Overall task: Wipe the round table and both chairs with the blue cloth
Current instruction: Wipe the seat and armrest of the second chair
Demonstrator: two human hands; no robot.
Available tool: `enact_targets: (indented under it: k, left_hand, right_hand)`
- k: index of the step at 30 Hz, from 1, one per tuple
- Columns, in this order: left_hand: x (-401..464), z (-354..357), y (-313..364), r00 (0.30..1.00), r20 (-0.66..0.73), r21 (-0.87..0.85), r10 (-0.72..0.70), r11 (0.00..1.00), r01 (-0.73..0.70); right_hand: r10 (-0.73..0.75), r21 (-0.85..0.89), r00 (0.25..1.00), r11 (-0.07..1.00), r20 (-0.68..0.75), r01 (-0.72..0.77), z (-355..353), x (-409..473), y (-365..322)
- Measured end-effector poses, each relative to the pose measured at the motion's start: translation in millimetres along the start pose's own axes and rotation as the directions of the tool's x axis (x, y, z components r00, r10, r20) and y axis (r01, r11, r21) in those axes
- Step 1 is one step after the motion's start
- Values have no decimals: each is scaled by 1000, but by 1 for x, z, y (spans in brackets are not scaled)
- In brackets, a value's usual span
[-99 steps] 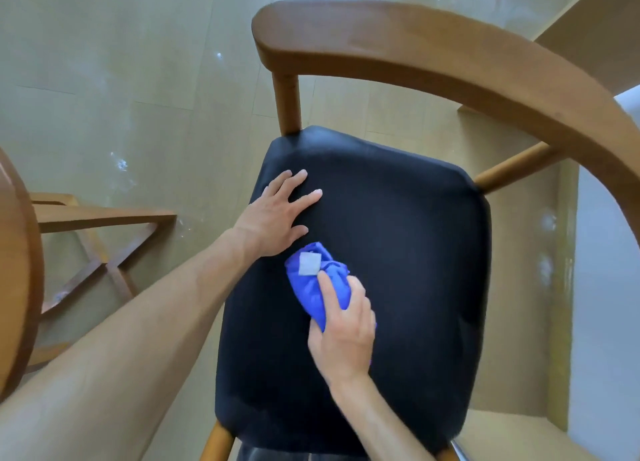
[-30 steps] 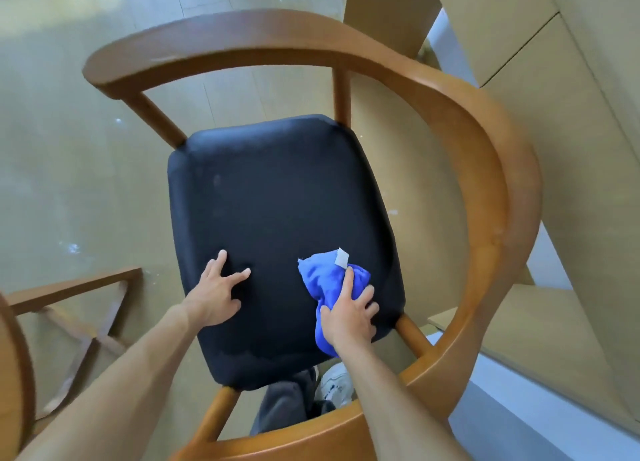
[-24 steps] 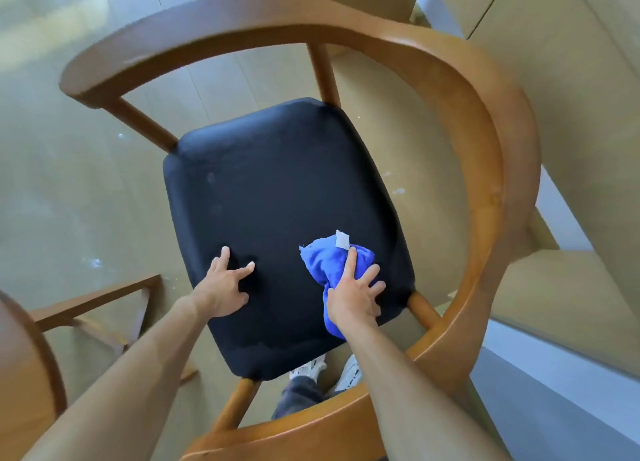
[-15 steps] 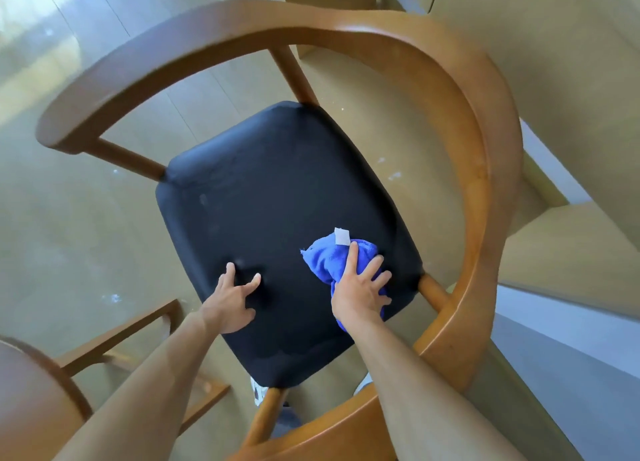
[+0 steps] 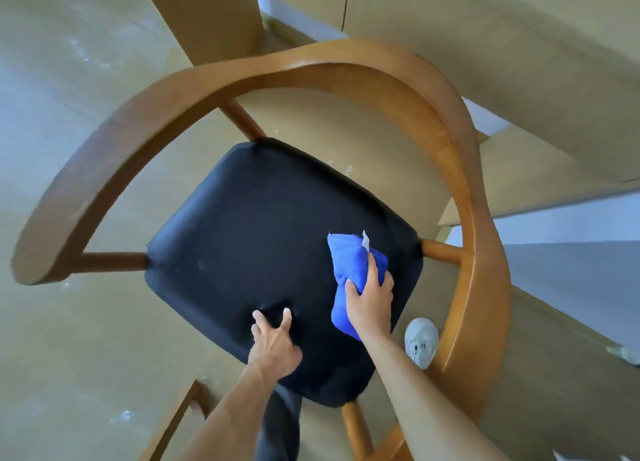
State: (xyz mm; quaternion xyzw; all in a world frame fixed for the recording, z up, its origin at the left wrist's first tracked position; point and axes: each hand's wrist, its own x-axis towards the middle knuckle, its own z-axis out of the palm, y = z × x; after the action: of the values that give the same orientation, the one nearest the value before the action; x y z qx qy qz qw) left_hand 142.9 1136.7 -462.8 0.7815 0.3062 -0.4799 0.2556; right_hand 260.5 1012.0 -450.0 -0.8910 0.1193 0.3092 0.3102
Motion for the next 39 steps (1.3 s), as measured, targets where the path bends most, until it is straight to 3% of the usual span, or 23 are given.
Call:
enact_targets:
  k: [3,6,10,13,15,17,20,25,28,30,33,35,37,39]
  left_hand:
    - [-1,-9,-4,999,32,36,30,999,-31]
    - [-2,-15,-4,996,83,58,35,997,-40]
    - [-5,-27,11,983,165,71,-75,995,64]
    - [-4,-48,33,995,65,34,-70,997,68]
    - [-4,-61,46,998,-56,-105,-2,994,-4]
    - [-8,-71,62,995,-59,-390,79,916,-96]
    - [-18,-75,81,972,58,-740,226,663,-110]
    - [-34,-86,93,953,63,-880,296,467,-87]
    - [-34,-93,92,933,110,-930,343,368,-25]
    - [-30,-98,92,918,151,-939,366,343,18]
    - [-19,-107,97,903,215,-899,372,437,34]
    - [-10,-114,103,901,253,-788,352,616,-19]
    - [3,-122,105,924,245,-559,295,821,-114]
    - [22,-137,97,946,116,-274,302,926,-261]
  right_hand:
    - [112,183,994,977,-17,-107,5,-18,-1]
    - [186,234,983,955,5,-182,3,-28,1]
    - [220,379,974,898,51,-223,-5,-37,5]
    - [226,475,973,851,49,-222,-12,-38,7]
    - [205,542,978,818,40,-193,-17,-38,7]
    - [201,620,978,761,53,-190,-20,-39,10]
    - [137,687,983,704,119,-181,-27,-42,11]
    - [-66,745,969,653,238,-139,-33,-50,5]
    - [-170,731,972,682,162,-3,-31,-52,-2]
    - [-130,658,989,751,73,50,-27,-52,-8]
    - [5,578,998,815,-60,31,-20,-47,-13]
    - [100,566,981,824,-166,12,-16,-41,-15]
    - [217,543,935,839,-279,-32,-9,-32,-16]
    - [330,488,889,861,-318,-145,-1,-22,-16]
